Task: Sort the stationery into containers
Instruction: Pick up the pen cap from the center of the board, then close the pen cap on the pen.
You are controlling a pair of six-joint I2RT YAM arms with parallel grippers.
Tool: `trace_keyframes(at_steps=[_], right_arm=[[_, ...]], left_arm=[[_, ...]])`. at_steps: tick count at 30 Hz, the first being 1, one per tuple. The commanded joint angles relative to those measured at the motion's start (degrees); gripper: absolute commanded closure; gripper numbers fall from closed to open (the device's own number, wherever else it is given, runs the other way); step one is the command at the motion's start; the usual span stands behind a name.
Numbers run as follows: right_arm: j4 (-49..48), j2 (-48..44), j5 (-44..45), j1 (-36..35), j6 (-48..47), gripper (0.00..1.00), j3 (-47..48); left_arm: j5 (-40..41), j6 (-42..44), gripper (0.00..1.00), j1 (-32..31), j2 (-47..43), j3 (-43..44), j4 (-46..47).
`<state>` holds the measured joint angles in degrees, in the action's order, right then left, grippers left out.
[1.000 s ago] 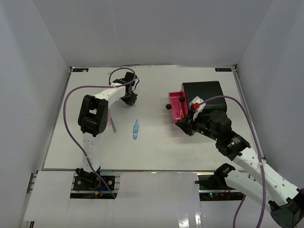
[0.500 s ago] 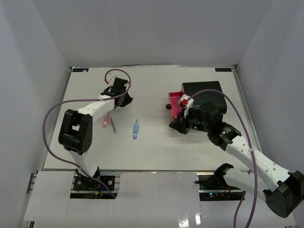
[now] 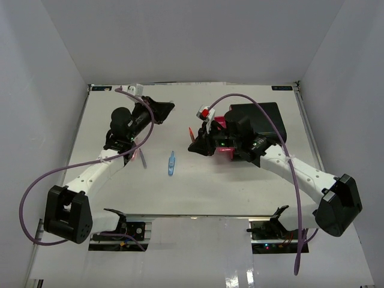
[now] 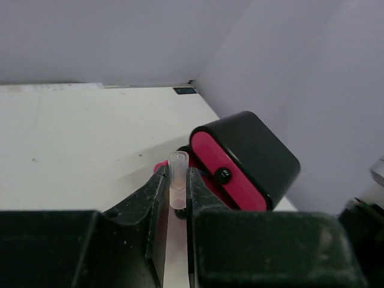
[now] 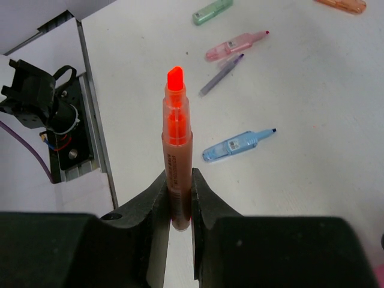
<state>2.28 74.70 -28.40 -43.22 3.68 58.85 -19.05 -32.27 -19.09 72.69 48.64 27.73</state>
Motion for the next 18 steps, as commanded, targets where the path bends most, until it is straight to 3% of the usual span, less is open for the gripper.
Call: trace_keyframes(at_steps=[1,9,18], right_arm=[[-4.39,1.85,-1.74,-1.95,1.41,0.92,3.99],[-7.73,3.87,-1.22,-2.57,2.73,0.92,3.55],[-9.58,4.58,0.10,-2.57,3.26,0.92,3.46]], left_arm=[[-12.49,2.65,1.00,0.55,-3.25,-1.27,9.18],[-26.20,-2.44,0.96,0.55,-5.54,-5.57,21.66],[-29.56,-6.22,0.95,0.55,-7.21,-8.39,28.78]])
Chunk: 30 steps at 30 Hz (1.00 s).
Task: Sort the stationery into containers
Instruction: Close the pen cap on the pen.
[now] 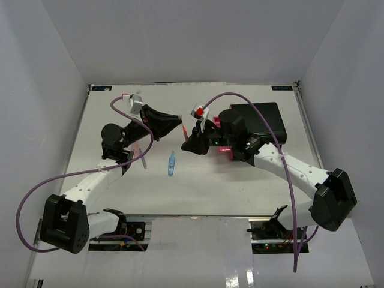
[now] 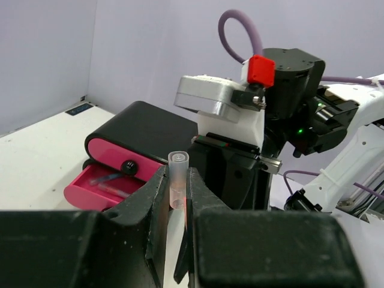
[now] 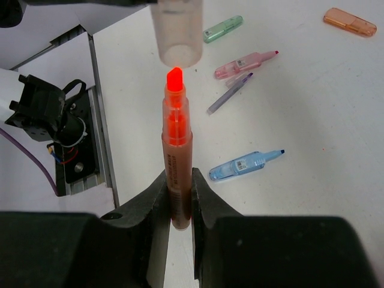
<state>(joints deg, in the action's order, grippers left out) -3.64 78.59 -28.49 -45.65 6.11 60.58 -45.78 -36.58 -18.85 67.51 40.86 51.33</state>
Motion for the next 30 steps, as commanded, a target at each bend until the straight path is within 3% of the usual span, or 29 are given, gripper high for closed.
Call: trace_keyframes(at_steps=[1,30], right_arm=[[-3.92,0.69,0.02,-0.06,1.10,0.92,1.74],[-6.64,0.69,-2.09,-0.32,2.50,0.92,1.65]], left_arm=[[-2.65,-2.27,0.94,0.31,-2.11,-0.96,5.70],[3.15,-7.19,0.93,-0.13,0.26,-3.42,12.92]])
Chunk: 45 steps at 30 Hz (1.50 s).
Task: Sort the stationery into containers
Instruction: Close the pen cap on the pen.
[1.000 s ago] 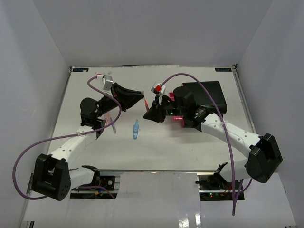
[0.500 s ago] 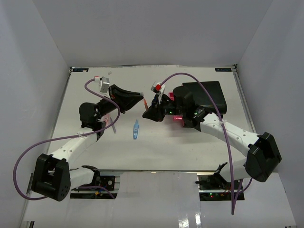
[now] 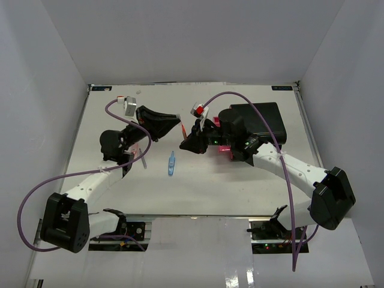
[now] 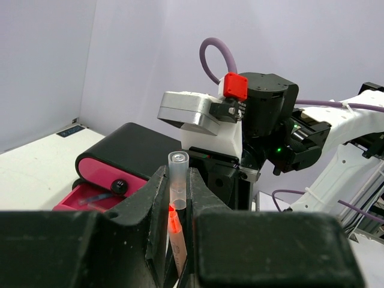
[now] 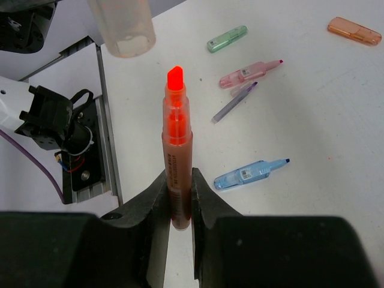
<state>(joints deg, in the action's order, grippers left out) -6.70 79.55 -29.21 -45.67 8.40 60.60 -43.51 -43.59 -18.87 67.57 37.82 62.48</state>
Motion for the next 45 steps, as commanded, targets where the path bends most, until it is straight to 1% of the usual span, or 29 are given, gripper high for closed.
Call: trace_keyframes(at_steps=[1,21,35,40,45], right_arm=[[-3.67,-0.27,-1.37,-0.30,0.21,0.92,1.72],[-4.02,-0.53,-1.29,-0.30,-0.14,0.92,2.33],[-8.06,-2.55,-0.58,-0.30,0.74,0.92,1.02],[-8.42,-3.52,-0.15,-0.30,1.00,0.92,0.84],[-8.07,-4.40,0.21,-0.38,0.47,0.92,0.40]], left_arm=[[0.88,-0.09,0.93,-0.20,0.28,-0.56,1.68],[0.26,0.35,0.92,-1.16,1.16,-0.47,0.98],[-0.09,-0.53,0.92,-2.13,0.98,-1.08,-0.07],[-0.70,0.70,0.92,-2.05,0.11,-0.73,-2.53],[-1.14,2.72,0.93,-2.04,-0.69,0.58,-7.72]])
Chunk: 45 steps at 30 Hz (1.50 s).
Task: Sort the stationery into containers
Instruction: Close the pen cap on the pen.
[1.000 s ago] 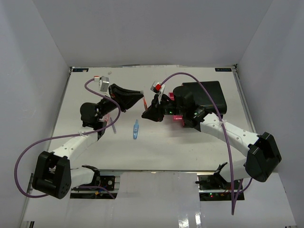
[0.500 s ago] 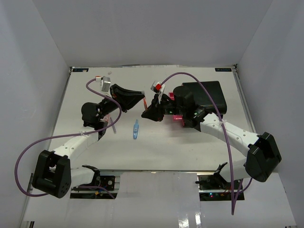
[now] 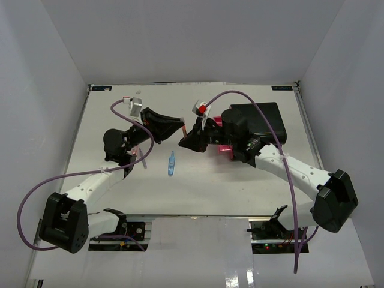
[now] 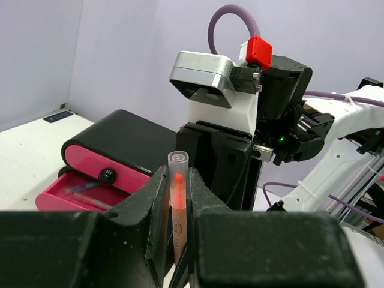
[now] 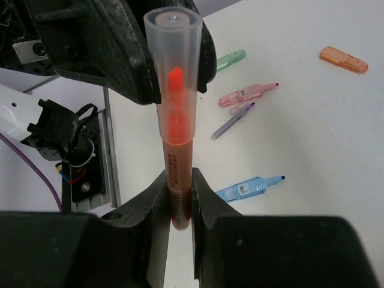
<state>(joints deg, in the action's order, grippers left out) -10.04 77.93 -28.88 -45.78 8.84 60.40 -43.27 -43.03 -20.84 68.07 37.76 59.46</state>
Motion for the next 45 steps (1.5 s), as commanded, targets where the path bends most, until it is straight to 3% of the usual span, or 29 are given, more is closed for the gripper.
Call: trace_keyframes(at_steps=[1,21,45], right_arm=[[-4.72,-2.87,0.05,-0.28,0.04,0.92,0.42],[-8.50,-5.86,1.73,-0.01,-1.28,0.92,3.23],[-11.23,-4.19,1.29,2.27,-2.69,0.92,10.08]], left_arm=[[-1.64,2.24,0.93,-0.08,-1.19,0.82,-5.31],[-7.36,-0.39,1.00,-0.08,-1.89,-4.09,-8.57],[-9.38,-2.06,1.00,-2.01,0.57,-6.21,-9.63]])
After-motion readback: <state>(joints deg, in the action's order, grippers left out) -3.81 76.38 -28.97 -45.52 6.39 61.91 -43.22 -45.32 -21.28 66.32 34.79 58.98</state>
